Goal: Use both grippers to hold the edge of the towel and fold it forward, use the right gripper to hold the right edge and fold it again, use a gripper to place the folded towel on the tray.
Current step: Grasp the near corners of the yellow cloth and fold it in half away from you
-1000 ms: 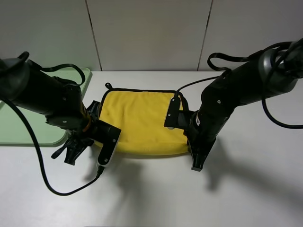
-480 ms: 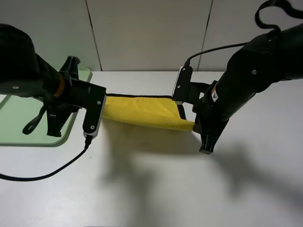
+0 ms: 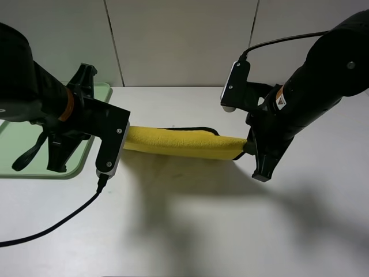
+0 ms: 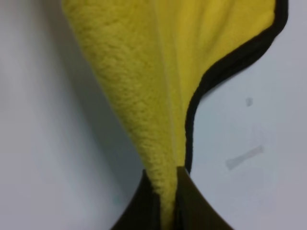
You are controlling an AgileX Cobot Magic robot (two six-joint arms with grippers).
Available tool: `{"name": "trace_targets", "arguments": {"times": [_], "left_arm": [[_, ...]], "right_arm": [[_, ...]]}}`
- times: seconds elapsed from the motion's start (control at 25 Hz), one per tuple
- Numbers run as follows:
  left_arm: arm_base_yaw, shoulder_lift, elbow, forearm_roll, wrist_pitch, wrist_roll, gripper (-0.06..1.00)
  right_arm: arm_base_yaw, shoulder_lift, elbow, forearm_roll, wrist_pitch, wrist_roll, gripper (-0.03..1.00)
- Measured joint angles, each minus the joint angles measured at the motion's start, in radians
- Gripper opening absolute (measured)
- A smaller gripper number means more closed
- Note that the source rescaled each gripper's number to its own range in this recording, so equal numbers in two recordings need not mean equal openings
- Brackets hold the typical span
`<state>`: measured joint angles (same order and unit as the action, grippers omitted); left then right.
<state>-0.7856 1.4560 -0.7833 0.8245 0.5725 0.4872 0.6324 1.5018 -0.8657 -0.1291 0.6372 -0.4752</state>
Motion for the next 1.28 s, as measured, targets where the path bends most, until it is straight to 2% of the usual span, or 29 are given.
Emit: {"name": "trace_targets", "arguments": {"times": [0.24,0.56,0.72,0.96,1.28], "left_arm": [[0.013,0.011,0.000,0.001,-0.005,-0.035,0.00],[0.115,0.130,-0.010,0.007,-0.072,-0.048,0.00],[0.159,0.202,-0.073,0.014,-0.087,-0.067,0.00],[0.185,0.321,-0.167,0.022,-0.087,-0.075,0.00],[0.256,0.460,-0.242,0.023,-0.181,-0.095,0.00]], "right_arm": [[0.000,0.000,0.000,0.002,-0.045,-0.003,0.00],[0.000,0.015,-0.003,-0.020,-0.161,-0.045,0.00],[-0.017,0.100,-0.068,-0.029,-0.166,-0.046,0.00],[-0.097,0.241,-0.203,-0.029,-0.166,-0.047,0.00],[-0.147,0.369,-0.249,-0.028,-0.184,-0.059,0.00]]}}
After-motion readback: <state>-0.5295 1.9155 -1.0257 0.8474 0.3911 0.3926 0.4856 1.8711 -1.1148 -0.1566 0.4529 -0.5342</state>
